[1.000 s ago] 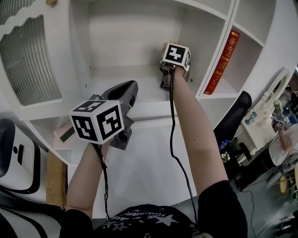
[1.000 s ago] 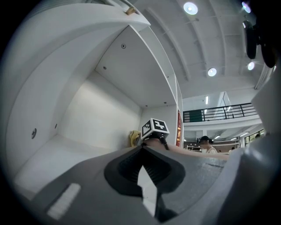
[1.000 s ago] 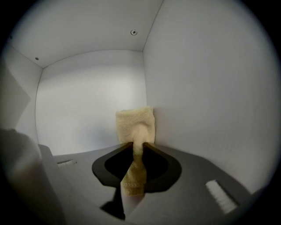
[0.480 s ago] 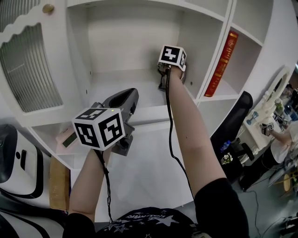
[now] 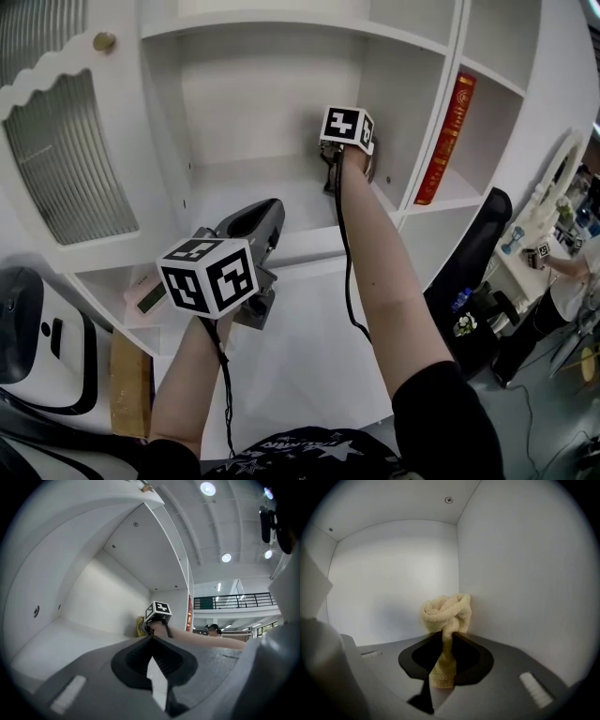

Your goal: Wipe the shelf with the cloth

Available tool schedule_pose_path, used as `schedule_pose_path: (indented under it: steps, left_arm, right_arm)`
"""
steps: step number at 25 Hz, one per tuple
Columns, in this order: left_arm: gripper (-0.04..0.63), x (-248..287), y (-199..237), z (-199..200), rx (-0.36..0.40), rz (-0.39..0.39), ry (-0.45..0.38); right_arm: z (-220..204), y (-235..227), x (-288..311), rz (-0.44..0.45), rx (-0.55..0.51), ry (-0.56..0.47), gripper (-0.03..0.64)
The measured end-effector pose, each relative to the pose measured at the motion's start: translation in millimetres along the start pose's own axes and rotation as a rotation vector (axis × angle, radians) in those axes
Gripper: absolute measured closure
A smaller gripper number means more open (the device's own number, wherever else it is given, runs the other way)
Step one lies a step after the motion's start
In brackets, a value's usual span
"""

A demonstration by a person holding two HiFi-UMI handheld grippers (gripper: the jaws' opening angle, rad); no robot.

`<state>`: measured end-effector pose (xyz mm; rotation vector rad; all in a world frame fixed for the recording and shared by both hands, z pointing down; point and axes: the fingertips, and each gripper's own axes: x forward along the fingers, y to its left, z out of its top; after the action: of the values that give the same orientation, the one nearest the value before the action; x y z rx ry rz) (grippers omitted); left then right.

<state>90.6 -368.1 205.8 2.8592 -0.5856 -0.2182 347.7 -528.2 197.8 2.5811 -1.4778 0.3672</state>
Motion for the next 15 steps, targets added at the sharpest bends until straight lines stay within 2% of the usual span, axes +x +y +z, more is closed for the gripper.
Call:
schedule_pose_path:
  steps: [8,15]
  left_arm:
    - [0.589,-13,-12,1,0.003,-0.028,-0.004]
    - [0.589,-34,-22,-3,0.008,-0.031,0.002]
  right_arm:
    - [-3,-10,-31,-0.102,-0.14,-0.003,0.52]
    - [-14,-22,-67,-0.096,-0.111,-0.002,0.52]
